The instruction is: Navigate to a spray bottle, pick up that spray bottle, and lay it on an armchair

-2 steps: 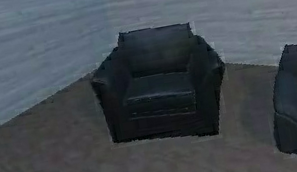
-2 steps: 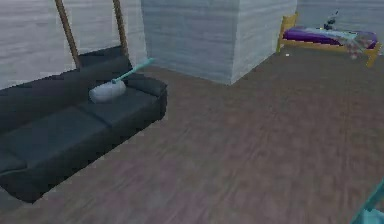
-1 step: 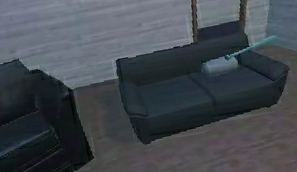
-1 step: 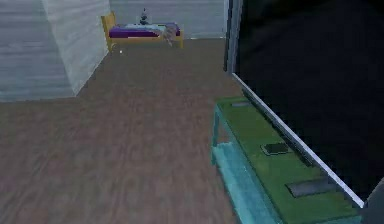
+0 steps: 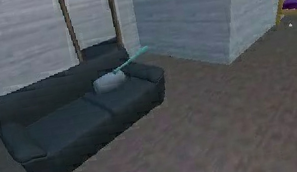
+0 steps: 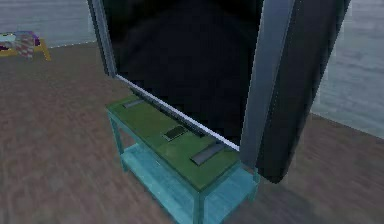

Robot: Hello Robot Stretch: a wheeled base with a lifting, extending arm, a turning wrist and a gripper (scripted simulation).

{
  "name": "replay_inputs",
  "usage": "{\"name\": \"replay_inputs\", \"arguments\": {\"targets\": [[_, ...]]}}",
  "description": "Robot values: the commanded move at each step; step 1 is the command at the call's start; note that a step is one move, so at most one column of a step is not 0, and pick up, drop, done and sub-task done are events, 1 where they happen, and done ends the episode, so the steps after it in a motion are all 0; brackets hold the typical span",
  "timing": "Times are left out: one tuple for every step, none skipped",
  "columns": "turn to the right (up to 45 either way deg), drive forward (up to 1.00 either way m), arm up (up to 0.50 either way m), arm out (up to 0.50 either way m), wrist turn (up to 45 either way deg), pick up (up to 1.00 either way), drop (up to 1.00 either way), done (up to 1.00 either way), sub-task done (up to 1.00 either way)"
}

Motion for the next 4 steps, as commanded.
{"name": "replay_inputs", "arguments": {"targets": [[0.0, 0.2, 0.0, 0.0, 0.0, 0.0, 0.0, 0.0, 0.0], [21.0, 0.0, 0.0, 0.0, 0.0, 0.0, 0.0, 0.0, 0.0], [0.0, 1.0, 0.0, 0.0, 0.0, 0.0, 0.0, 0.0, 0.0], [0.0, 1.0, 0.0, 0.0, 0.0, 0.0, 0.0, 0.0, 0.0]]}}
